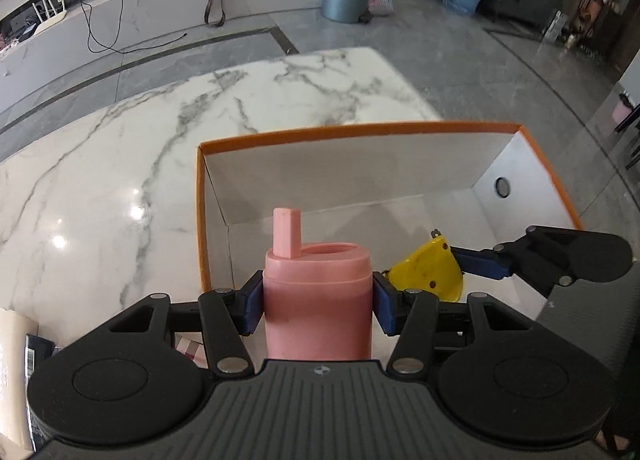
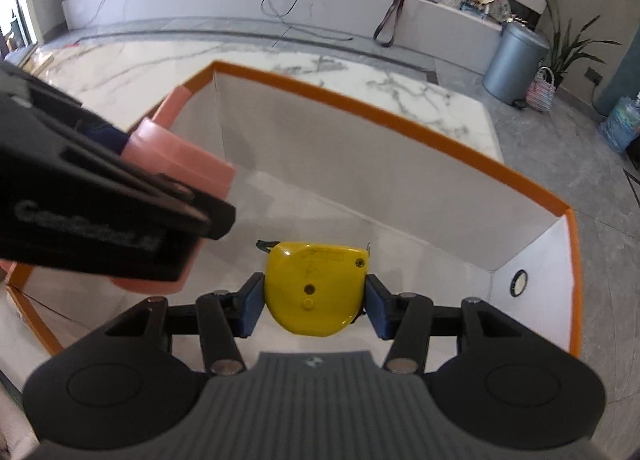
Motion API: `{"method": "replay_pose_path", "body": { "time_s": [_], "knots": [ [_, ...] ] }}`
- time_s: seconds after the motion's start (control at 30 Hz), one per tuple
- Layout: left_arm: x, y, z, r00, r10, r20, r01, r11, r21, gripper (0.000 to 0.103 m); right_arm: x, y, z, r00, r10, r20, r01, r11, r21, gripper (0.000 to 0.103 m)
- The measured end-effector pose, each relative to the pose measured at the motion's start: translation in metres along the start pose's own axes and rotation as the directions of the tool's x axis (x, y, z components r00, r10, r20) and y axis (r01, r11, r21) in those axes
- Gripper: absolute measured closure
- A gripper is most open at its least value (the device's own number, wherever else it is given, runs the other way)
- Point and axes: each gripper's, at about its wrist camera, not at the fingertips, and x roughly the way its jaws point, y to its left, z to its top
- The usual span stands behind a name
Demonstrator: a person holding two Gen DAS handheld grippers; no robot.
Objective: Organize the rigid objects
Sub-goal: 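Carry the pink bottle and yellow tape measure over the orange box with both tools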
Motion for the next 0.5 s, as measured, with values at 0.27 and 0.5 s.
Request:
{"method": "replay_pose_path", "body": {
  "time_s": [0.27, 0.5],
  "knots": [
    [0.025, -0.012, 0.003, 0.994, 0.103, -0.029, -0.098, 0.987, 0.125, 0.042, 0.014, 0.004, 0.002, 0.999, 0.022, -0.042, -0.023, 0.999, -0.034, 0.05],
    [0.031, -0.016, 0.003, 0.988, 0.153, -0.001, -0.15, 0.974, 0.172, 0.047, 0.015, 0.01, 0.007, 0.999, 0.029, -0.041, -0.031, 0.998, -0.053, 0.05]
  ]
}}
